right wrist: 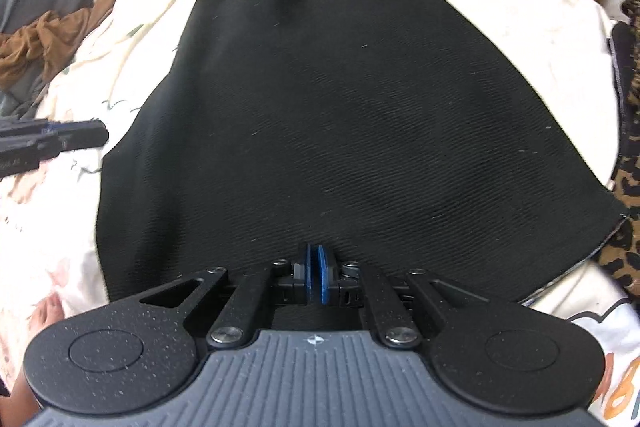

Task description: Fold clothes

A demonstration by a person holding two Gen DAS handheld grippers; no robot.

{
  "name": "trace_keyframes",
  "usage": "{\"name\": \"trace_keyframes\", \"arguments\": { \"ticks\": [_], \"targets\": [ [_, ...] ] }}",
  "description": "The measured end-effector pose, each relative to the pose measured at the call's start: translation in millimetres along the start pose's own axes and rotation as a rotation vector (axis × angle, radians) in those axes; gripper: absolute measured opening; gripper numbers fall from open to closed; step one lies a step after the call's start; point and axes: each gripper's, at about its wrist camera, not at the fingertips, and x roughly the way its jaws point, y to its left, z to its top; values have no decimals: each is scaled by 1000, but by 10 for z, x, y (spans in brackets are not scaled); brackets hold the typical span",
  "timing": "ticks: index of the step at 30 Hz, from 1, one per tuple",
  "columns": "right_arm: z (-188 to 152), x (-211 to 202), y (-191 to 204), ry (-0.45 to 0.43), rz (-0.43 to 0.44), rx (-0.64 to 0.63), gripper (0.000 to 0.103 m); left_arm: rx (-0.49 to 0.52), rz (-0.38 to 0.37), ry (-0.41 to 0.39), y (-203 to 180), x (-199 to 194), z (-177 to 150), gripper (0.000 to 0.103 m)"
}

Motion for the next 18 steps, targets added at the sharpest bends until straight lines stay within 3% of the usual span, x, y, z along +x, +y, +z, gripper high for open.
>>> {"name": "trace_keyframes", "arguments": {
  "ticks": [6, 12, 18],
  "targets": [
    [1, 5, -185, -15, -68, -2, 5, 62, -52, 53, -194, 217, -92, 21],
    [-55, -21, -419, -24, -125, 30, 8, 46, 12, 142, -80, 307, -290, 23],
    [-155, -108, -662, -45, -169, 71, 6, 27, 67, 168, 65, 267, -376, 15]
  ]
}}
